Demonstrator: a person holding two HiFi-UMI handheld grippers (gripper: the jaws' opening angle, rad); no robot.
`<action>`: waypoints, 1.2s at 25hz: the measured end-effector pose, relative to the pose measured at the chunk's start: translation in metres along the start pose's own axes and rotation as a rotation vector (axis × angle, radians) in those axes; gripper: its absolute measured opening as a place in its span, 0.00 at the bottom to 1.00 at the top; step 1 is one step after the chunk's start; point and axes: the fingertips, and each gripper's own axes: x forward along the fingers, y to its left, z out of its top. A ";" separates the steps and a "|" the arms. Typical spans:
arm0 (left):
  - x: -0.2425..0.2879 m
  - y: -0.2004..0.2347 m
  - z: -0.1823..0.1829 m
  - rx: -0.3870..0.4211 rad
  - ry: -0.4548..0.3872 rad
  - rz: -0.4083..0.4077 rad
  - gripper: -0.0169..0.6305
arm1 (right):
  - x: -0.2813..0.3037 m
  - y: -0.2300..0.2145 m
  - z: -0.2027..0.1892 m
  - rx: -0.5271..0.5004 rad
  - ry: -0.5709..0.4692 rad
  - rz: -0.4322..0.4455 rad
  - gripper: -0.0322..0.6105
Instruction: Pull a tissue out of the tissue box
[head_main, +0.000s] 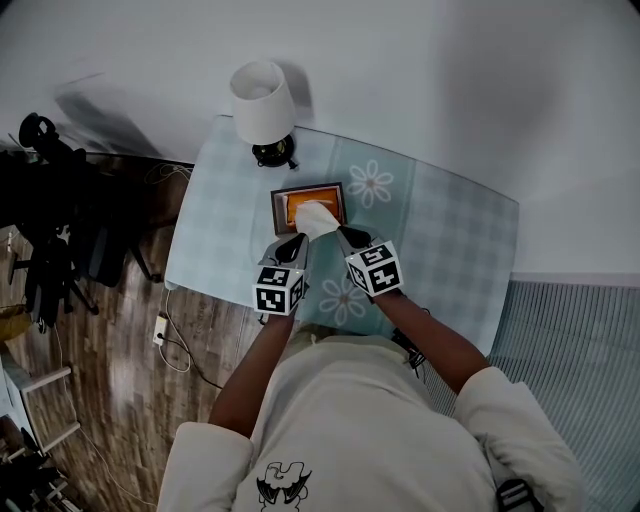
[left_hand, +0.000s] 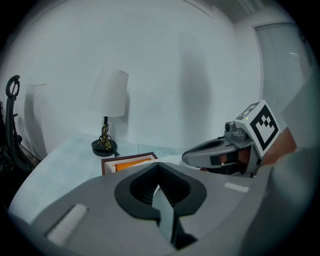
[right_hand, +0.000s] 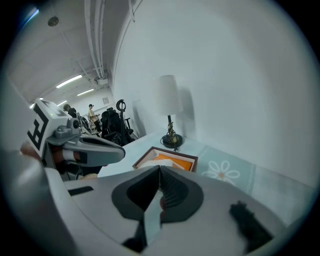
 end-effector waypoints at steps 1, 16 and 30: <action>-0.004 -0.004 0.002 -0.003 -0.007 -0.003 0.04 | -0.007 0.002 0.003 0.009 -0.013 0.001 0.07; -0.068 -0.066 0.032 0.028 -0.120 -0.086 0.04 | -0.098 0.051 0.023 0.093 -0.158 0.043 0.07; -0.094 -0.070 0.030 0.072 -0.127 -0.081 0.04 | -0.118 0.066 0.025 0.103 -0.218 0.003 0.07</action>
